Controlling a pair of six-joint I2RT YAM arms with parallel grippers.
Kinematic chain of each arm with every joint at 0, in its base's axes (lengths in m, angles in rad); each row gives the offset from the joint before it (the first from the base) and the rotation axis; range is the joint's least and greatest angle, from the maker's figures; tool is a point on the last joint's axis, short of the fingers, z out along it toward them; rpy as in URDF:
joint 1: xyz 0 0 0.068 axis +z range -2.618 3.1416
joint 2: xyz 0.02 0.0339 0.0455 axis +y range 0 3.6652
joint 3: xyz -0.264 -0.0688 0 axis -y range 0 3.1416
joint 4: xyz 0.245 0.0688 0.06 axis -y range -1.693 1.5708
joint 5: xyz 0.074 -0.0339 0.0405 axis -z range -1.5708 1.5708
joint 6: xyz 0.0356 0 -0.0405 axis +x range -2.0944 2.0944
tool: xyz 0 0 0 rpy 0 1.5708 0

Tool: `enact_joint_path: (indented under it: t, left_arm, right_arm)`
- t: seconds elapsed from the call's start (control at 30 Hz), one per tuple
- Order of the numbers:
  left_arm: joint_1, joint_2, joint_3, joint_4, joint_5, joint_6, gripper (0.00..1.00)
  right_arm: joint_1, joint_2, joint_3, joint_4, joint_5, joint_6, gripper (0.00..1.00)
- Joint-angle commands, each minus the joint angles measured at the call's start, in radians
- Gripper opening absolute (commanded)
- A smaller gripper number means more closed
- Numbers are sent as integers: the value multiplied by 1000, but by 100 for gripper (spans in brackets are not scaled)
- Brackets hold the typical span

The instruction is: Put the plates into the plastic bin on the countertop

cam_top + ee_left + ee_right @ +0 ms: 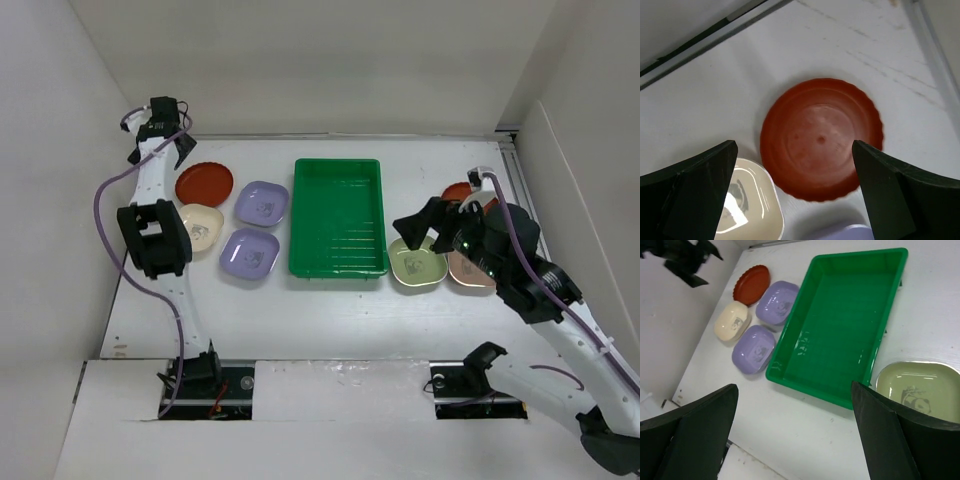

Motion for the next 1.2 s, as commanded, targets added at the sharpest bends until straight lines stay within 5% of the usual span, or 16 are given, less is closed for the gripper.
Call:
enact_joint_path:
  t: [0.0,0.63,1.17]
  left_arm:
    - [6,75,120,-32,14,64,100]
    - [47,223,36,-17,-43,53,76]
    - [81,309,-10,54,39,53,39]
  right_arm:
    - [44,-52,16,56,-3,-35,100]
    - [86,-90,-15,75,27,-35,100]
    - [86,-80,-24,84,37,-35,100]
